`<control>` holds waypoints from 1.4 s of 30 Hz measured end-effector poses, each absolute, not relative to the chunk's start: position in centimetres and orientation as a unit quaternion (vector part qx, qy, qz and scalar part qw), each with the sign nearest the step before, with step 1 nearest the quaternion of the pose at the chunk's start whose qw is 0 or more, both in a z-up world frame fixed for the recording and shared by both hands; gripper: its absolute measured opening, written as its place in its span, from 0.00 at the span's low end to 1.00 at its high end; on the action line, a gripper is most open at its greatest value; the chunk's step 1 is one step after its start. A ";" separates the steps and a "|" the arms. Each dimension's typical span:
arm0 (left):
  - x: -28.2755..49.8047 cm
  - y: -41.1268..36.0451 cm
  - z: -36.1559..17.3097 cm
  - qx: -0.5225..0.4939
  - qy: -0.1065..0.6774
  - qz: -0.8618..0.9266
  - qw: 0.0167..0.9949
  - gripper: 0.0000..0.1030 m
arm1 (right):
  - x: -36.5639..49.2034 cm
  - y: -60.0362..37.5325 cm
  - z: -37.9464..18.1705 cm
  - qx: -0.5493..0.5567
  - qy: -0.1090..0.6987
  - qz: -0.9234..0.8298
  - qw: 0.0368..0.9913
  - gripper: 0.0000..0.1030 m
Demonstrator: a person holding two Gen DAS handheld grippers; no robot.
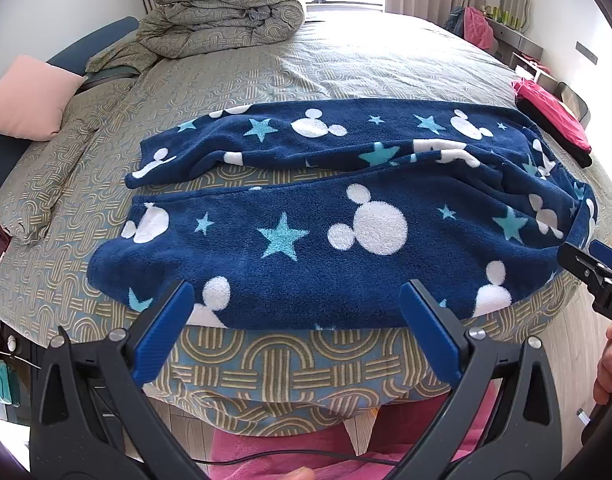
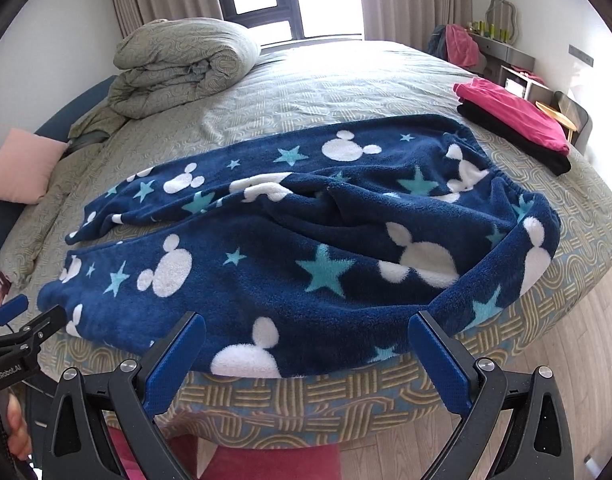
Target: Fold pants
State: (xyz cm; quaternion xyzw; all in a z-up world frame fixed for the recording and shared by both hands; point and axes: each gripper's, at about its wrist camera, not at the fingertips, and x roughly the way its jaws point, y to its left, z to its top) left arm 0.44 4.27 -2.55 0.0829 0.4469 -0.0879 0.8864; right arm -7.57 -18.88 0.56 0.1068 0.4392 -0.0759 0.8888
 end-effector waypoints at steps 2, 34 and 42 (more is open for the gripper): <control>0.5 4.4 -2.5 0.082 0.446 -0.086 0.887 0.99 | -7.5 -18.8 0.6 0.107 0.439 -0.075 0.889 1.00; 9.6 16.8 -1.3 0.018 0.432 0.054 0.900 0.91 | -3.8 -16.8 -0.8 0.094 0.463 -0.058 0.880 1.00; 18.3 23.8 -4.8 -0.026 0.486 0.060 0.872 0.60 | 1.7 -12.6 -1.1 0.055 0.480 -0.027 0.875 1.00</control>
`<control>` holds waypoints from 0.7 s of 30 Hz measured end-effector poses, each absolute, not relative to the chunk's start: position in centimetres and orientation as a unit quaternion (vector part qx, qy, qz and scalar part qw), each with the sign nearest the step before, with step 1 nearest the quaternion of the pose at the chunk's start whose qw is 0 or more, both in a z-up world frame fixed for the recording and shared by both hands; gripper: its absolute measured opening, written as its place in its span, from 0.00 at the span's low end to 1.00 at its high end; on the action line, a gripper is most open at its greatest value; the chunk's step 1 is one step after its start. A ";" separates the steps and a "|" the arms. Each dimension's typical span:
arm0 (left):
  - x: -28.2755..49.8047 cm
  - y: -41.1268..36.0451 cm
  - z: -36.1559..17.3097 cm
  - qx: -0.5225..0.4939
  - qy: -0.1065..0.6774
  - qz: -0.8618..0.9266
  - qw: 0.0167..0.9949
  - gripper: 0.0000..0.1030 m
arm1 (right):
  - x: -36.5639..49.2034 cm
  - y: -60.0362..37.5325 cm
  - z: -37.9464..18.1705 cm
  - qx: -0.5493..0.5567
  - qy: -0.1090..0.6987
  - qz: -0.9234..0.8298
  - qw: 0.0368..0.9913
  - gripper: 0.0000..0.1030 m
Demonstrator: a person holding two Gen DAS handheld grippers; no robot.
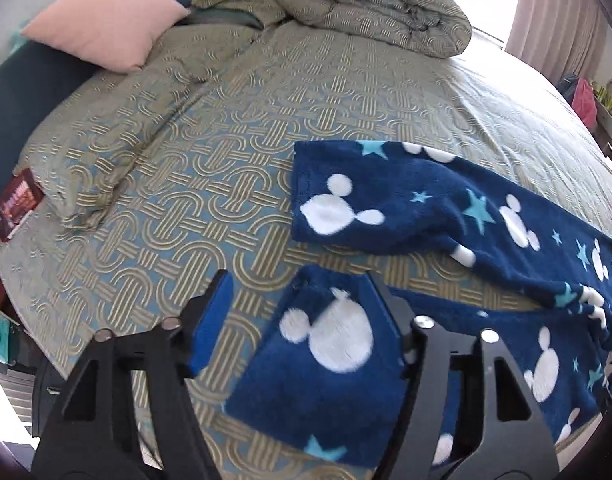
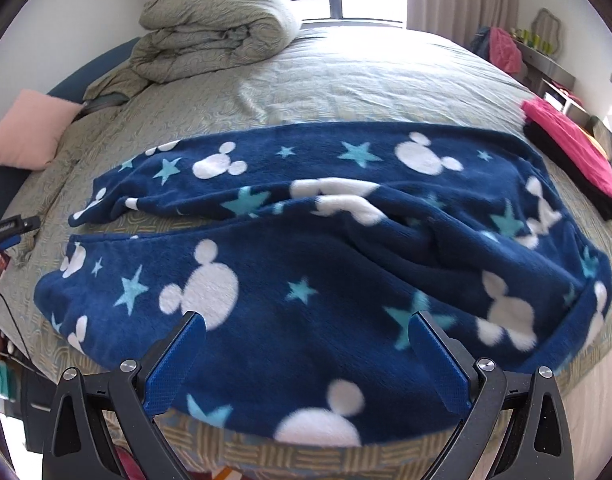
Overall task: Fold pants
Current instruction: 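Grasp the pant leg cuff with the left gripper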
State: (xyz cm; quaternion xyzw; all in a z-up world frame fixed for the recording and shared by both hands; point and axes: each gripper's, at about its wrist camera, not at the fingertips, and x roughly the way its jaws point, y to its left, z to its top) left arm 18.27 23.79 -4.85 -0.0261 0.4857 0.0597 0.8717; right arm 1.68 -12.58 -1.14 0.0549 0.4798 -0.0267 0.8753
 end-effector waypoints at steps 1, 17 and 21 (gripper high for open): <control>18.9 24.3 -5.4 -0.031 0.493 0.055 0.868 0.58 | 2.5 -11.9 -1.3 0.048 0.482 -0.024 0.875 1.00; 28.4 26.1 -12.3 -0.081 0.542 -0.050 0.835 0.06 | 11.8 -1.2 -2.8 0.010 0.506 0.041 0.862 1.00; 29.1 27.3 -7.6 -0.082 0.488 -0.042 0.868 0.07 | 11.7 -1.5 -3.4 -0.003 0.514 0.029 0.857 1.00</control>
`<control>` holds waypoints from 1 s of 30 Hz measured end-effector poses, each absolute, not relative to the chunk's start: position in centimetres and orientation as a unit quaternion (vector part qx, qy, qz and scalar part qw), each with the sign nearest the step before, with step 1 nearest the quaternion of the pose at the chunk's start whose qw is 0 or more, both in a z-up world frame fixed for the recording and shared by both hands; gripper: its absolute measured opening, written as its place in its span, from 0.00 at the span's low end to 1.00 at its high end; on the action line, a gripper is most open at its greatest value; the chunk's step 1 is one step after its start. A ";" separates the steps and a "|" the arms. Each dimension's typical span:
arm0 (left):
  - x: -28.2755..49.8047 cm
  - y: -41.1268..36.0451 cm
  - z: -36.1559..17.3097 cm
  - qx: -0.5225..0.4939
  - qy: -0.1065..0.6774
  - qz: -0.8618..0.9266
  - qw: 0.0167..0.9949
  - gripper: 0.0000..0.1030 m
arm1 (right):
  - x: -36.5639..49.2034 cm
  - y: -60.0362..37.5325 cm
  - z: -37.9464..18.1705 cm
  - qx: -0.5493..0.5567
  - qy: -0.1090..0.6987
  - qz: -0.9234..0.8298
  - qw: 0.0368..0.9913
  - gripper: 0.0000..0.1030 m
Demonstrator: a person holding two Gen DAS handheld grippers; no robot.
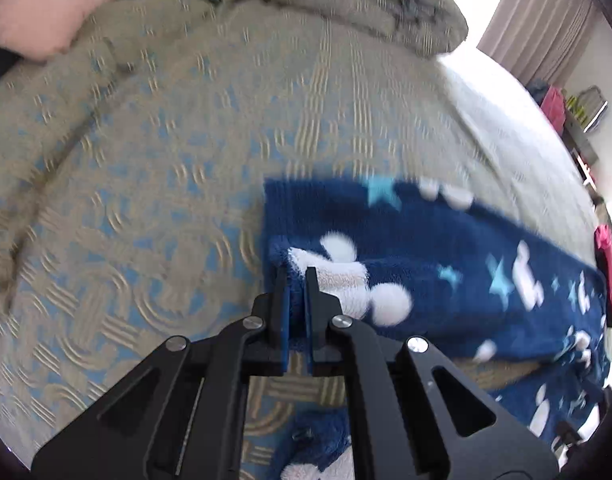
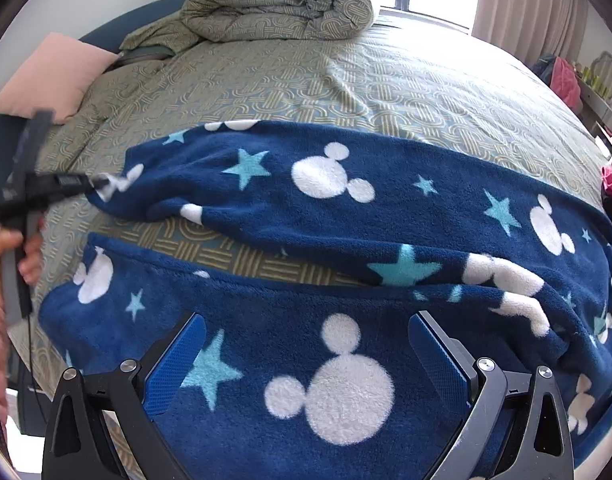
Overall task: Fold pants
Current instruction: 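Grasp the pant leg cuff with the left gripper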
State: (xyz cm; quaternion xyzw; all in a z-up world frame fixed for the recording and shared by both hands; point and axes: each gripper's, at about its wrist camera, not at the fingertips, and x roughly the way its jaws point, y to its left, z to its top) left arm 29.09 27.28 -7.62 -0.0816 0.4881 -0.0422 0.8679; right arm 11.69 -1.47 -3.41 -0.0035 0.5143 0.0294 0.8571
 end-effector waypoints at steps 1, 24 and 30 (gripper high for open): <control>29.2 27.6 -6.3 -0.086 0.477 -0.047 0.874 0.07 | 11.6 -1.7 -3.6 -0.004 0.516 0.024 0.856 1.00; 38.8 27.0 -13.2 -0.110 0.583 -0.009 0.805 0.26 | 11.0 -5.6 -4.2 0.021 0.529 -0.010 0.849 1.00; 40.7 28.2 -9.9 -0.117 0.523 0.058 0.842 0.02 | 10.7 -6.7 -4.5 0.018 0.535 -0.025 0.844 1.00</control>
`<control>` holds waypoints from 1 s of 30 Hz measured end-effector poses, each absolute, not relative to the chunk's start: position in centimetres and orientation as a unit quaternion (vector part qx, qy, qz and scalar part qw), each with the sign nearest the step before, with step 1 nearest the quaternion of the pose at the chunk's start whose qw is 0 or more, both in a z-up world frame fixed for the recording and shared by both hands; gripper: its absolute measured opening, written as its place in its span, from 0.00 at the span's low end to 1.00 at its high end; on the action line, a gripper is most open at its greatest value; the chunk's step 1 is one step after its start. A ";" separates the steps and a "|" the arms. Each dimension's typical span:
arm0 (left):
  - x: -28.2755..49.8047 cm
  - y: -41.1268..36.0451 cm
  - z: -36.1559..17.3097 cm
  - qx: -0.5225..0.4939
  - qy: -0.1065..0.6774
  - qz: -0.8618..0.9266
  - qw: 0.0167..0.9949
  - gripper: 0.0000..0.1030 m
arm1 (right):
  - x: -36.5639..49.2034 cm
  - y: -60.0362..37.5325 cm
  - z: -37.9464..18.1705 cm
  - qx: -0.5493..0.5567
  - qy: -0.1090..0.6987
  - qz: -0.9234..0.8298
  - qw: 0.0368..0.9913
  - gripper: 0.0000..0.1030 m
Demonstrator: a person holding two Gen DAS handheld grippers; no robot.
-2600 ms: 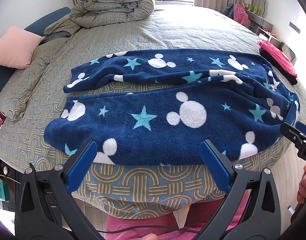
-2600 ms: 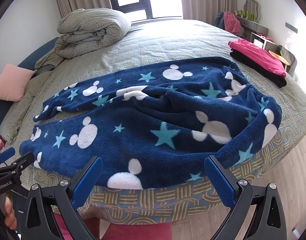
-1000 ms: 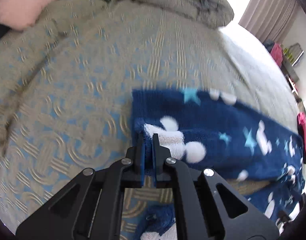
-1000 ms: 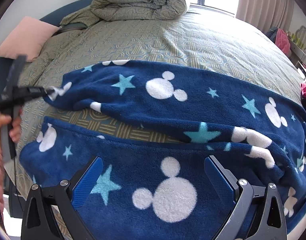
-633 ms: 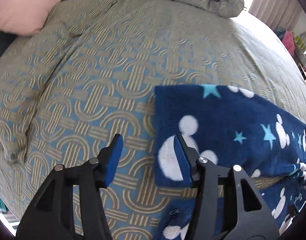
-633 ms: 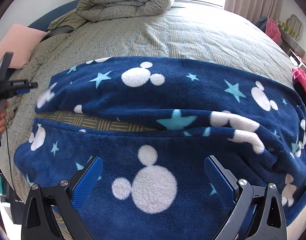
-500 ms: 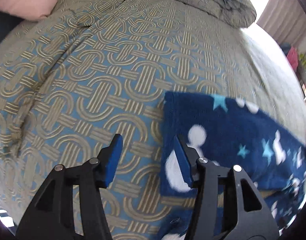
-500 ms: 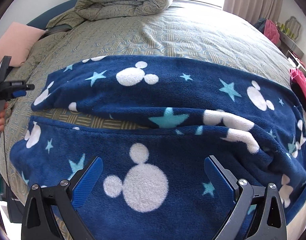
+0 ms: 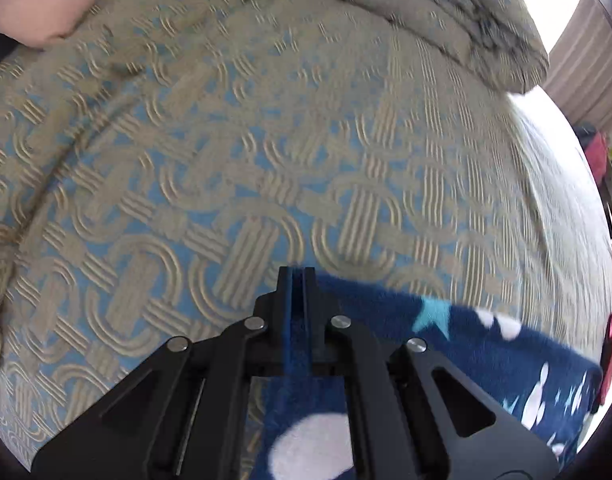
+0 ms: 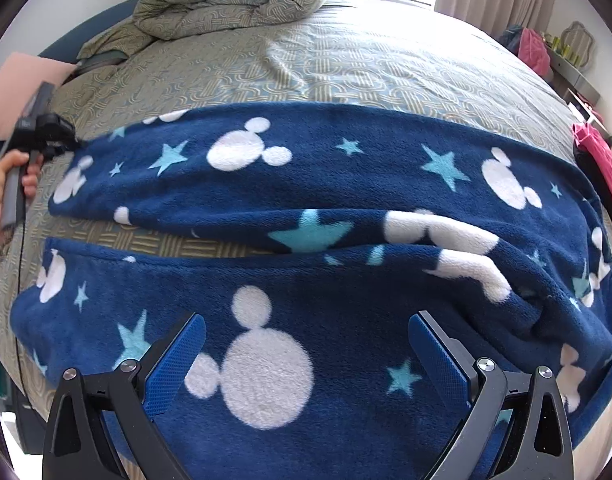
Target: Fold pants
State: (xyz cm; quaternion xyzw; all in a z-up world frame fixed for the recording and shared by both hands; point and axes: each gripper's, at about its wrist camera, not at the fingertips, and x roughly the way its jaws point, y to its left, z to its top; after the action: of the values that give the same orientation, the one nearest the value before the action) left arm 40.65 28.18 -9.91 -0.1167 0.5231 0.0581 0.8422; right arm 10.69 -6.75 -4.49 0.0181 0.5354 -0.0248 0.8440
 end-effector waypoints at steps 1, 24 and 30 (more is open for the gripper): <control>40.8 28.3 -9.4 -0.095 0.517 0.086 0.846 0.02 | 10.4 -7.1 -4.3 0.019 0.535 -0.027 0.844 1.00; 7.0 27.4 -11.5 -0.137 0.579 0.028 0.803 0.82 | -8.1 -28.6 -1.6 0.132 0.476 -0.233 0.838 1.00; 7.7 23.9 -12.4 -0.115 0.578 0.015 0.808 0.82 | -12.7 -34.2 -1.8 0.218 0.452 -0.265 0.823 1.00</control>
State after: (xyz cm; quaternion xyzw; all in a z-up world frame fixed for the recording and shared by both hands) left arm 7.75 23.93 -12.40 -0.1146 0.5777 0.0148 0.8080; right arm -12.74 -34.24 -1.85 0.2185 0.4523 -0.2653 0.8230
